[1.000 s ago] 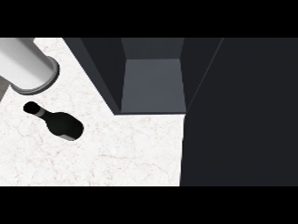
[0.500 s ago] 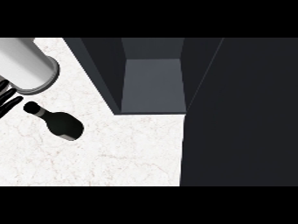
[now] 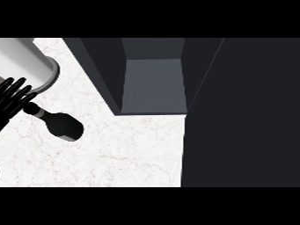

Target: Pick up the wine, place it into the cabinet and close the cabinet

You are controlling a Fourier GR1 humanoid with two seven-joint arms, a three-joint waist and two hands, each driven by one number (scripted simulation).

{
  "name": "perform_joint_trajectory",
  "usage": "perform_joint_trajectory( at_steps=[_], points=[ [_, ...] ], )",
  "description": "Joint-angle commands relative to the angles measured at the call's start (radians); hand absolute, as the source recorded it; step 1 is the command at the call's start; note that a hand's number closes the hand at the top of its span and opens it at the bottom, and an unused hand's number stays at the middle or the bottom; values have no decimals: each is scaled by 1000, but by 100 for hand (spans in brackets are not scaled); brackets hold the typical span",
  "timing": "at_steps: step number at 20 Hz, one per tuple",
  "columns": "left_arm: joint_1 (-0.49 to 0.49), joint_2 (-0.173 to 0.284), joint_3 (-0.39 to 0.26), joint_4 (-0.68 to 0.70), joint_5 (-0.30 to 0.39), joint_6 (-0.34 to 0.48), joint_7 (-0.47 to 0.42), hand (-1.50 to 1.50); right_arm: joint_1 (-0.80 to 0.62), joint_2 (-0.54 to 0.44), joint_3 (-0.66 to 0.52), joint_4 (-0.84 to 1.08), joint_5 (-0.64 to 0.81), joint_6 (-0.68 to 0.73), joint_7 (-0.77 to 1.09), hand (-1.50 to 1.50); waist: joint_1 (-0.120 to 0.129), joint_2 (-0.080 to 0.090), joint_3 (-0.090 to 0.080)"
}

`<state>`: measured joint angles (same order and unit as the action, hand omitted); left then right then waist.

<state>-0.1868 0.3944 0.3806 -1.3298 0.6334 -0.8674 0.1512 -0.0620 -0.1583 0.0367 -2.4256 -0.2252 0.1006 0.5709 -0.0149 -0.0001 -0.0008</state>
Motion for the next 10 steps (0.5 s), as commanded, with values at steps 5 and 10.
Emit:
perform_joint_trajectory(
  at_steps=[5,10],
  points=[
    [-38,-15,19,168,-177,-42,-139,-150,34,1,1,-209,-72,-33,111,-150,-4,0,0],
    [-139,-47,-7,291,-299,-31,-253,-150,11,-2,-68,-120,-112,7,36,-150,-6,2,0]
  ],
)
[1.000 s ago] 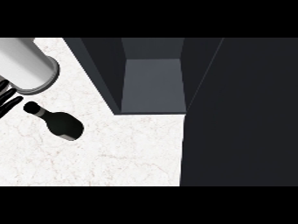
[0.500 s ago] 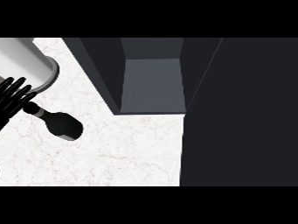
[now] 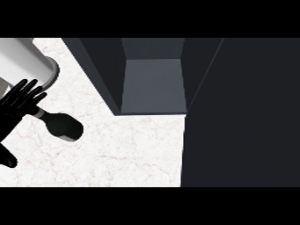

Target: Pick up the wine, place it into the cabinet and close the cabinet

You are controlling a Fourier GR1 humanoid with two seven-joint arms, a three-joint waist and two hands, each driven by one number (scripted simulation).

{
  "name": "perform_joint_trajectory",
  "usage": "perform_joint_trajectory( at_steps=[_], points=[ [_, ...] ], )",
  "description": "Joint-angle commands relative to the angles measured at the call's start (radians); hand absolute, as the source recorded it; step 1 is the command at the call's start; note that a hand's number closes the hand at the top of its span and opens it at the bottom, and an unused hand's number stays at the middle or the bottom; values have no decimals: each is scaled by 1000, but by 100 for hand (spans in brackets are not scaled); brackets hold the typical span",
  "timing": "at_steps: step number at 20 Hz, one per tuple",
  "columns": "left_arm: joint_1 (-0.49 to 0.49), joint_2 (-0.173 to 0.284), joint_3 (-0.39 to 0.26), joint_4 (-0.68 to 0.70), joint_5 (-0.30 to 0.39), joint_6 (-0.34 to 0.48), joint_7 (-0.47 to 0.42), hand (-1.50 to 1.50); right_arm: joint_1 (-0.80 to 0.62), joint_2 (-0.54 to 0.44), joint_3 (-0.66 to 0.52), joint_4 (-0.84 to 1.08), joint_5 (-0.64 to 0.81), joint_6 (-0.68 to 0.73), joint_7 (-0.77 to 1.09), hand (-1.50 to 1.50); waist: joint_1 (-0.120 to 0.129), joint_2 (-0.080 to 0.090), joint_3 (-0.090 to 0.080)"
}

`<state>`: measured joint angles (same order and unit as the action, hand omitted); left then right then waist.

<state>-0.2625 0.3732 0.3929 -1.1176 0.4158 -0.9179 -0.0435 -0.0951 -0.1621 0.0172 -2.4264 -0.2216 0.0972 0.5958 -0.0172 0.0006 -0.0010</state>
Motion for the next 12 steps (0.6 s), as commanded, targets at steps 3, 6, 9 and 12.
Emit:
perform_joint_trajectory(
  at_steps=[3,6,9,12],
  points=[
    [-55,0,-22,119,-155,-22,-152,-150,62,-8,-60,-152,-132,21,36,-150,-4,1,0],
    [-51,35,-15,199,-154,-79,-199,-150,41,21,20,-164,-45,-18,74,-150,3,0,0],
    [-62,9,-44,243,-222,-60,-273,-150,44,25,1,-117,-60,7,12,-150,1,1,0],
    [-52,-4,-50,270,-241,-45,-312,-150,81,17,18,-186,-74,11,67,-150,-6,1,-1]
  ],
)
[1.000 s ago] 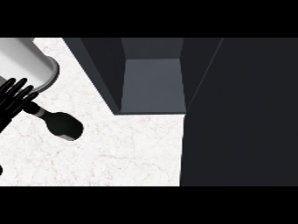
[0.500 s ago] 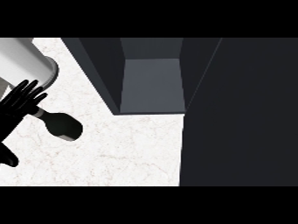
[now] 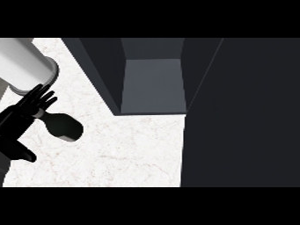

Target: Pick up the wine, place it into the cabinet and close the cabinet

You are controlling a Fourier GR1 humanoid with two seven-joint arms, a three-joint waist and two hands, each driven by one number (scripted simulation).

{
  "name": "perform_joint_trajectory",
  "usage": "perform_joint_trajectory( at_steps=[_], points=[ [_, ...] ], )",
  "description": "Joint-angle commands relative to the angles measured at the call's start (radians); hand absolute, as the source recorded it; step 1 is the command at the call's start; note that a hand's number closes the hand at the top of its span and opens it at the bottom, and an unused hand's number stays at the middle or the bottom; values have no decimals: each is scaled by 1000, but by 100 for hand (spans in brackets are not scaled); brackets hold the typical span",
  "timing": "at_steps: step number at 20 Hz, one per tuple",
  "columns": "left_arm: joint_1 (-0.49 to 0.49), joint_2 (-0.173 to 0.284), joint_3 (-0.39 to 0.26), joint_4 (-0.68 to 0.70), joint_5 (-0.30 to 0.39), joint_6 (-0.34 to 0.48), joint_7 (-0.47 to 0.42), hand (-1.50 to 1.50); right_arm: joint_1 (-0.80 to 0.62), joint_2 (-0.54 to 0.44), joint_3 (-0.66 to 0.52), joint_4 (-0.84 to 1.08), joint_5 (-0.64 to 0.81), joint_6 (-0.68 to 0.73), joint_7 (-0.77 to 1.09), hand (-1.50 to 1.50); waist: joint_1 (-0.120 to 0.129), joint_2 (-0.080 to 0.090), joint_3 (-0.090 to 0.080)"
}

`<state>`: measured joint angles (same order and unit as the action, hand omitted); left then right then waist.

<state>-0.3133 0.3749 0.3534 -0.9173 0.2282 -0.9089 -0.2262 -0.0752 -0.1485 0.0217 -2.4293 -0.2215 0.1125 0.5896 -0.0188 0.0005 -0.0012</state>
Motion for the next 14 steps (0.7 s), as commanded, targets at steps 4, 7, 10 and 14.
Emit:
perform_joint_trajectory(
  at_steps=[4,7,10,14],
  points=[
    [-63,5,-34,143,-107,-21,-185,-150,20,-2,-19,-144,-98,4,62,-150,-8,2,-1],
    [-20,29,-43,152,-125,-52,-253,-150,-10,15,17,-139,-46,-34,87,-150,-1,2,-2],
    [-72,-25,-70,155,-116,13,-198,-150,-24,-11,-28,-148,-101,-14,97,-150,-2,0,0],
    [-42,-8,-95,230,-185,22,-338,-150,72,39,55,-148,-27,7,9,-150,-13,3,-1]
  ],
)
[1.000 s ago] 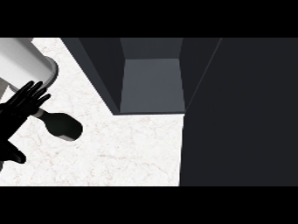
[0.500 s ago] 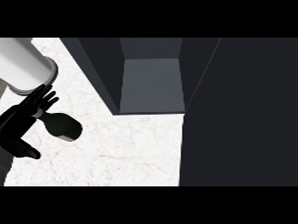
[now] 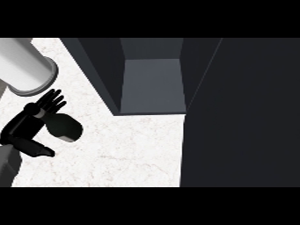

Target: Pick up the wine, place it into the cabinet and close the cabinet

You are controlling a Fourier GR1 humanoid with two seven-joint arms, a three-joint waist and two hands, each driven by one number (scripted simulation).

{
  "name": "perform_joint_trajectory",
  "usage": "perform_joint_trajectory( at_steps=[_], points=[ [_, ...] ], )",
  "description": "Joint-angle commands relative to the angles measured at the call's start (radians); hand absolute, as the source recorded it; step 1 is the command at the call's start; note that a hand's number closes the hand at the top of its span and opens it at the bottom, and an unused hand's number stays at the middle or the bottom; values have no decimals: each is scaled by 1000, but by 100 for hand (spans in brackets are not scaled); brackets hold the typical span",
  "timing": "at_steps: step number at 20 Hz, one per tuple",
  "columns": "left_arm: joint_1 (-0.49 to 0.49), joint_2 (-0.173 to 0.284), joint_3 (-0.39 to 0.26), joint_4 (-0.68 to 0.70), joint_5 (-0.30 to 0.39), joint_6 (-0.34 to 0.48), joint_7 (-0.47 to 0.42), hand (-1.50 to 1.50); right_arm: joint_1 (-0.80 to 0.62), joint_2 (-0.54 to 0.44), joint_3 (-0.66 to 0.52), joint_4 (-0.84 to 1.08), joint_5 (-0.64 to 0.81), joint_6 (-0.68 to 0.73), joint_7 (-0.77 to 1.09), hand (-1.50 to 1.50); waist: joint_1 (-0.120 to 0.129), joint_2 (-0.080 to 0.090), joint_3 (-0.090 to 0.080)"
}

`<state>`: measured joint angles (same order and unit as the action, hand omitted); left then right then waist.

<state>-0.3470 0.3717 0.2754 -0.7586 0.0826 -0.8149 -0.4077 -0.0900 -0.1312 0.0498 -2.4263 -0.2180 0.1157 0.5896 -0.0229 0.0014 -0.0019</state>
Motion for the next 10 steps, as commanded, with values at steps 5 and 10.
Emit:
perform_joint_trajectory(
  at_steps=[5,10],
  points=[
    [-32,61,-22,126,-29,-116,-174,-150,56,-17,-23,-170,-73,5,54,-150,-6,0,0],
    [-8,-11,-86,147,-68,-75,-233,-150,39,-15,-38,-141,-81,8,43,-150,-6,0,0]
  ],
)
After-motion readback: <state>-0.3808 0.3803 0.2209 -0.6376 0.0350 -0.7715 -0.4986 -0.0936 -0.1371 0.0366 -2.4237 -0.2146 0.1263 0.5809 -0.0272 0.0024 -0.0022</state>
